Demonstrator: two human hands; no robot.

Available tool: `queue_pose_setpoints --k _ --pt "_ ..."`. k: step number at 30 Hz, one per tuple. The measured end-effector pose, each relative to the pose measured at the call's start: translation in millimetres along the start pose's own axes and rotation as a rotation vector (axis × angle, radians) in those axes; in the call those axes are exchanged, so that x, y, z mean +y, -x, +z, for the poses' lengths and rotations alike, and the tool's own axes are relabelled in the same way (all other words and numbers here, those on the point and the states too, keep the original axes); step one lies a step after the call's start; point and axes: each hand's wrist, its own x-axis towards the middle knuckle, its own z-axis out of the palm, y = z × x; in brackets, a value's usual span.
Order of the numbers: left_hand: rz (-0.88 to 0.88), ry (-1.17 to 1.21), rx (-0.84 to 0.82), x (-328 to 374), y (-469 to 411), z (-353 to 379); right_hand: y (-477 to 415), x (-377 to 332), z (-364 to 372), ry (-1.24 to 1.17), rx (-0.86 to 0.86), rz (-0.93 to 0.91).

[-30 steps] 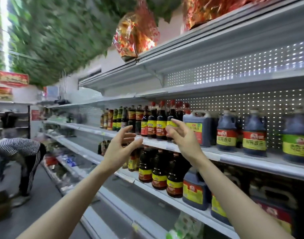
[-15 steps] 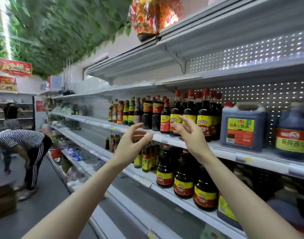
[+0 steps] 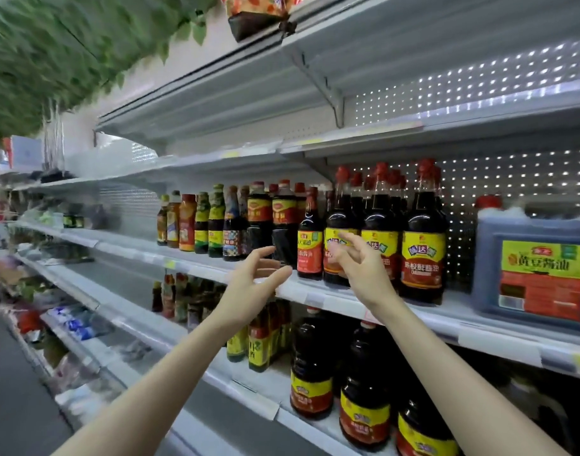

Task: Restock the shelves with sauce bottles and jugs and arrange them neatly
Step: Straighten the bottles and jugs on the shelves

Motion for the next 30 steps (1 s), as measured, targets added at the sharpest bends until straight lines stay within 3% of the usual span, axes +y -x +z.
queue_pose_setpoints --k 13,17,30 --pt "-0.041 0.159 -0.149 -110.3 -108.5 5.1 -63.3 57.2 62.1 0.135 0.121 0.089" --pt "-0.04 0.235 -0.253 -143.2 -142.5 -1.1 -84.3 71.4 90.5 0.177 0.239 0.118" --pt "-0.02 0.475 -0.476 -176.9 -209.3 18.2 -120.7 90.2 126.8 0.224 0.395 0.227"
